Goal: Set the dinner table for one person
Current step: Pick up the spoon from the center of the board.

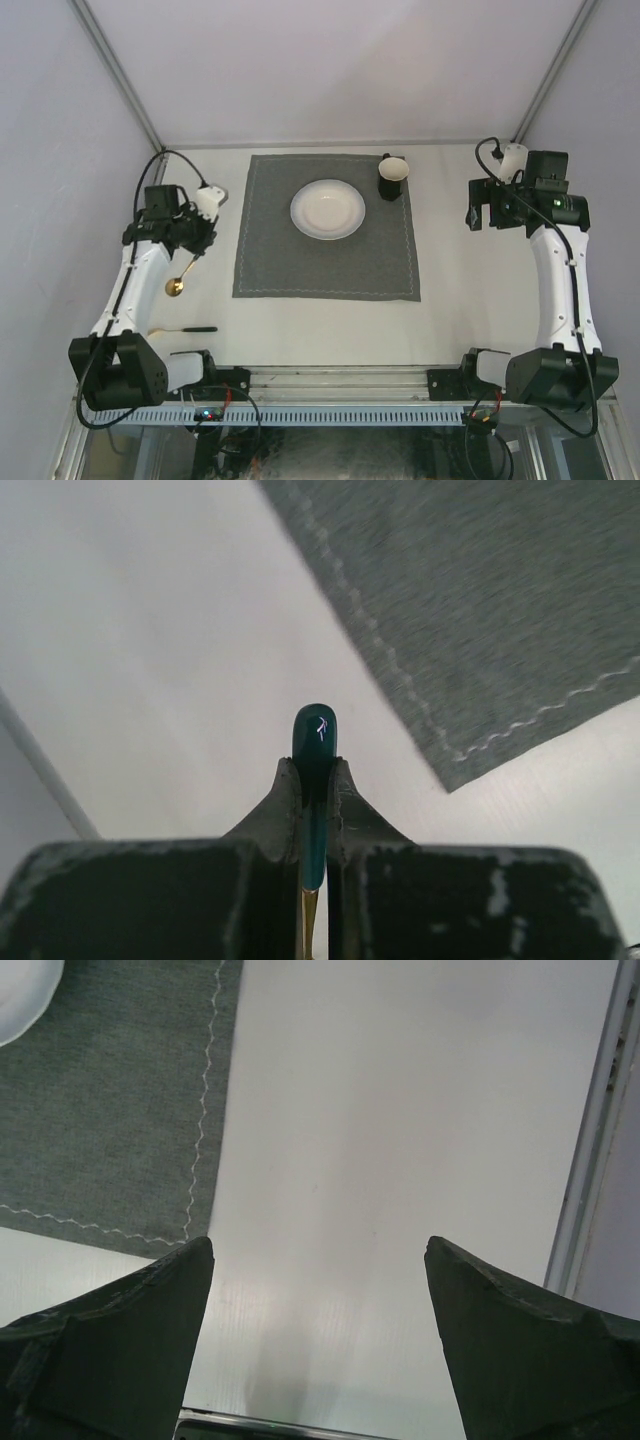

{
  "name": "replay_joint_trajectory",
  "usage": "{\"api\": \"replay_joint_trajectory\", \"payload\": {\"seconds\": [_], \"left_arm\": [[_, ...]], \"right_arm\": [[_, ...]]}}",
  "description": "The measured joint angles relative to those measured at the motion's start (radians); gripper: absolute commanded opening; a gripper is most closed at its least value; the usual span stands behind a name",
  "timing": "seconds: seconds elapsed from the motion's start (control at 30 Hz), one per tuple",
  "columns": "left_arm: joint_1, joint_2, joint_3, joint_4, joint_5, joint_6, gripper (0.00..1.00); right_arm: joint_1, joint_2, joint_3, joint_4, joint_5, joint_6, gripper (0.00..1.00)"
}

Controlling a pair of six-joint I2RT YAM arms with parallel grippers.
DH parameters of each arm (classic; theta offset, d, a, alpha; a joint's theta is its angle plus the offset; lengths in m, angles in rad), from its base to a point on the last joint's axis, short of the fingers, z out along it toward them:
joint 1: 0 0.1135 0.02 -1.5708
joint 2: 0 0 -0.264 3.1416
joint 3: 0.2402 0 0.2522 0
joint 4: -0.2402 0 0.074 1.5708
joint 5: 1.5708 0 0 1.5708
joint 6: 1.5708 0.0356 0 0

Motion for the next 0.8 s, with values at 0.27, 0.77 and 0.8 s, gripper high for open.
{"api": "replay_joint_trajectory", "payload": {"seconds": [0.27, 0.77, 0.8], "left_arm": [[-0.522, 0.076, 0.095, -0.091, -0.055, 0.055, 0.00], [-1.080, 0.449, 0.462, -0.149, -0.193, 0.248, 0.00], [-1.095, 0.463, 0.461, -0.125, -0.206, 0.256, 0.00]], "right_arm": [[0.000, -0.073, -0.093, 0.063, -0.071, 0.015, 0.86], [-0.008, -0.099, -0.171, 0.130, -0.041, 0.013, 0.86], [-0.016, -0.102, -0.171, 0.135, -0.032, 0.011, 0.86]]}}
